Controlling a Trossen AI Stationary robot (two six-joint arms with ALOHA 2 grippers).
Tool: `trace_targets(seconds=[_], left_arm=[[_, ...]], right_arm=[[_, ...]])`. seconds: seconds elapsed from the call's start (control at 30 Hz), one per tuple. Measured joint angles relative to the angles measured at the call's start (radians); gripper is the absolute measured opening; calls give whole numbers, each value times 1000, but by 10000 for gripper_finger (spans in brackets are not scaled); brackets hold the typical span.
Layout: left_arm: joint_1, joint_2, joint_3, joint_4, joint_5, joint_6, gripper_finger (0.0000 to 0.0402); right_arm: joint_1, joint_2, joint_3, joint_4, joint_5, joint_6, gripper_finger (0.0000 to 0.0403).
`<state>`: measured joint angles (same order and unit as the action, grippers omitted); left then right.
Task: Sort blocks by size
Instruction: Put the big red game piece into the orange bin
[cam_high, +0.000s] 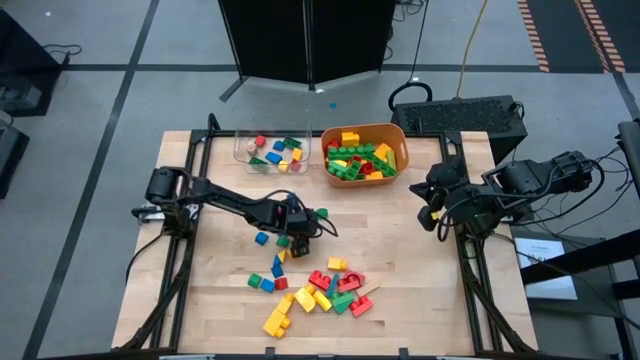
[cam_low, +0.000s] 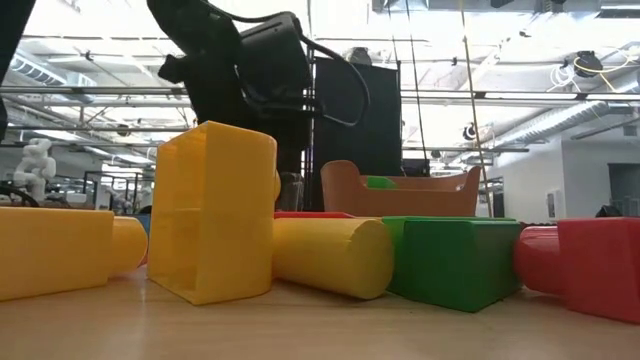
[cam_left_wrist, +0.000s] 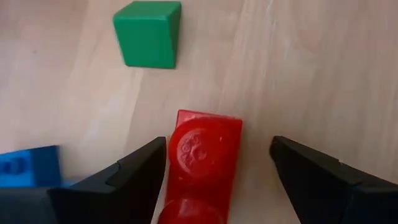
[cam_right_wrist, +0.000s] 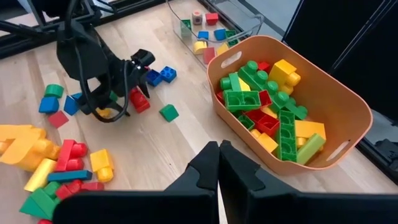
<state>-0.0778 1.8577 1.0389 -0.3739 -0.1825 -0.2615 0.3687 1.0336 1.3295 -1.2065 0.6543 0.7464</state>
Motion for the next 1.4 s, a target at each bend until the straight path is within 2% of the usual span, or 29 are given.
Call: trace_targets(seconds=[0.13,0.2,0.3,0.33,0.47,0.63,0.73,0.83,0.9,1.0,1.1,1.23,1.33,1.4], left_arm=[[0,13,2,-2,11,-40,261],[3,10,2,0,20,-85,218],[10,1,6,-5,34,-158,130],[13,-3,9,-10,37,-186,120],[27,-13,32,44,29,-248,120],[68,-43,138,118,-13,-241,120],[113,-51,232,151,-73,-170,120],[171,-56,327,245,-141,-63,120],[218,-38,369,335,-149,6,120],[289,-1,408,395,-144,36,120],[343,45,437,414,-93,35,120],[376,117,470,414,-27,81,120],[387,157,499,411,22,172,121],[388,168,519,417,33,237,159]], right_arm=[[0,0,0,-2,1,-3,4],[0,0,0,-3,1,-3,4],[0,0,0,-4,1,-3,4],[0,0,0,-5,1,-5,4],[0,0,0,-13,9,-7,4],[0,0,0,-17,9,-7,4],[0,0,0,-17,9,-7,4],[0,0,0,-17,28,-8,4],[0,0,0,-17,51,-8,4],[-1,0,0,-17,61,-11,4],[0,0,0,-17,61,-15,4],[-1,0,0,-17,61,-15,4],[0,0,0,-17,60,-15,4],[0,0,0,-17,58,-15,4]])
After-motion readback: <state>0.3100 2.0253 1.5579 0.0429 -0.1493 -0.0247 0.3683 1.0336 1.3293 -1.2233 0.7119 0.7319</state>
